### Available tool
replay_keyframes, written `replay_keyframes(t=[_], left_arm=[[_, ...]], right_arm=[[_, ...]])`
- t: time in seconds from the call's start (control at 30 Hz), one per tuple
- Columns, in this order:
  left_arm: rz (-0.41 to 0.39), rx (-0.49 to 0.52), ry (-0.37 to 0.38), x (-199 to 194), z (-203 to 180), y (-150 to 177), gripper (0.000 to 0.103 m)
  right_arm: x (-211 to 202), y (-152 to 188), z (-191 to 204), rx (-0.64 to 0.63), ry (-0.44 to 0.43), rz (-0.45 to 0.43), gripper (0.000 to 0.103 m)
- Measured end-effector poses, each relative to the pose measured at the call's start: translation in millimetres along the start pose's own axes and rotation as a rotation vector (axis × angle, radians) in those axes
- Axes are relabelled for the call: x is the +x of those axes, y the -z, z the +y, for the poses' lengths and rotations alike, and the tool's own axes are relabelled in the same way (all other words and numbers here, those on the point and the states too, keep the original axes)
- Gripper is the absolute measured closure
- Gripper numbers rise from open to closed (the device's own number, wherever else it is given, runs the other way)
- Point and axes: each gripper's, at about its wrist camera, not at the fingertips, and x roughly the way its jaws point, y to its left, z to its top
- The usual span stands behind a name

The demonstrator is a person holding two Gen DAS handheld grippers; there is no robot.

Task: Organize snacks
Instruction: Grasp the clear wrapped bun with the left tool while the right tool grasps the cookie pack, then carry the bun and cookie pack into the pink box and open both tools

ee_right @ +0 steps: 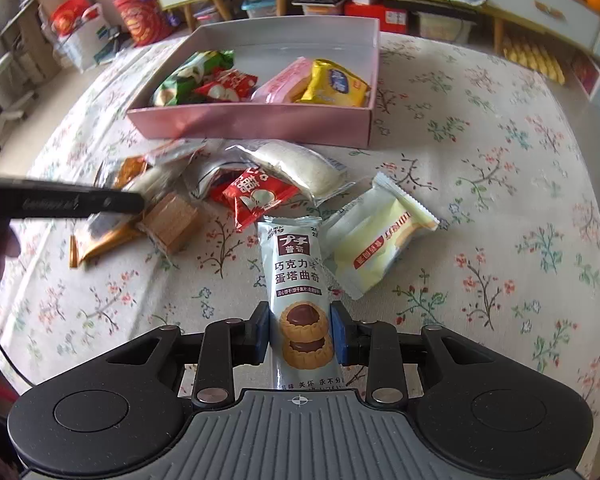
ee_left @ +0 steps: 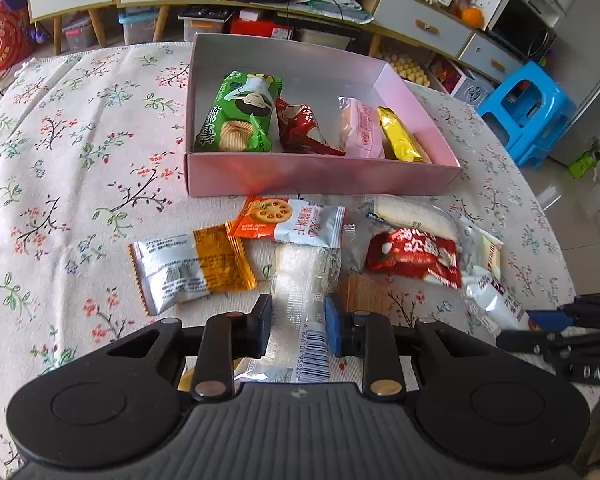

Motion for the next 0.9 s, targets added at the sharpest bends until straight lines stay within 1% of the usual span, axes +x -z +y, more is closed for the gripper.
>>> replay_keyframes(t=[0.1,0.23,0.43,0.63,0.83,0.9], left_arm=[[-0.003,-0.012,0.012,-6.4,3.2,1.9,0.079],[-0.015,-0.035,0.045,-13.8,7.3,1.7,0.079],[-0.054,-0.056,0.088,-24.4,4.5,-2.9,0.08],[-0.116,-0.09,0.121,-26.1,1.2,-14.5,0.08],[-0.168,-0.181,0.139,-12.0,10.9,-31.9,0.08],[-0.182,-0.212,0.142,-7.8,14.2,-39.1,0.08]], right_arm=[[-8.1,-3.3,-4.1,0.039,-0.024,-0.018,0.073],[-23.5,-11.3,-7.5,0.076,-0.054,-0.067,0.073],[-36.1,-23.8,-12.7,0.152,-0.084,-0.113,0.073],[-27.6,-43.5,-12.7,0.241,-0.111,-0.127,0.073],[-6.1,-66.6,-9.9,0.315,-0.13,-0.156,0.073],[1.7,-74.4,-9.4,0.343,-0.152,-0.174,0.073]])
